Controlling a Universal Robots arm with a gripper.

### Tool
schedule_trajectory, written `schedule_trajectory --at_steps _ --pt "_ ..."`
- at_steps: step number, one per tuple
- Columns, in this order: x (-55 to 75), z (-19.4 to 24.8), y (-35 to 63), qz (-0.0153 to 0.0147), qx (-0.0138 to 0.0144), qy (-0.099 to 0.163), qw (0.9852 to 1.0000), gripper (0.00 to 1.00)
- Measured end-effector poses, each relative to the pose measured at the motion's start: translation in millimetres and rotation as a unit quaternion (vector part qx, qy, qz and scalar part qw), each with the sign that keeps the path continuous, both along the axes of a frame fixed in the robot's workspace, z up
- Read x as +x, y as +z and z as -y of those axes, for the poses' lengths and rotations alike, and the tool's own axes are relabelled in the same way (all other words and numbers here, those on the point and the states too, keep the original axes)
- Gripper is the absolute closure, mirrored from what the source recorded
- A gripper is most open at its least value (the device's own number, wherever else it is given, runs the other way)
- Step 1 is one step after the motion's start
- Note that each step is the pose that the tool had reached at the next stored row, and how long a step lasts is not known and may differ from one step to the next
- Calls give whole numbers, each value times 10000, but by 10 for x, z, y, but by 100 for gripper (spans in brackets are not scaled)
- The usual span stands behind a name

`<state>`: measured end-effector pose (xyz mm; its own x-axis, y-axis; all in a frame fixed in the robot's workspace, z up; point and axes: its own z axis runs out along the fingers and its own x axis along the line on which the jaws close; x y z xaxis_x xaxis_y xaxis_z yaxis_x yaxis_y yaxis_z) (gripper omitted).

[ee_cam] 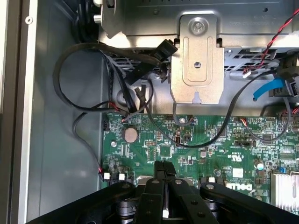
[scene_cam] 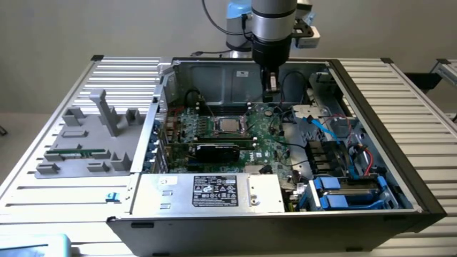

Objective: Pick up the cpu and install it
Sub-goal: 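Close the cpu cover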

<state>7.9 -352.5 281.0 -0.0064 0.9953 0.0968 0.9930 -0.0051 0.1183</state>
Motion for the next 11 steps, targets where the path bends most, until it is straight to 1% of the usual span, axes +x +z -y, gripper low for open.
schedule_trajectory --at_steps 3,11 --pt "20 0 -54 4 0 -2 10000 89" --pt "109 0 -199 4 0 -9 10000 89"
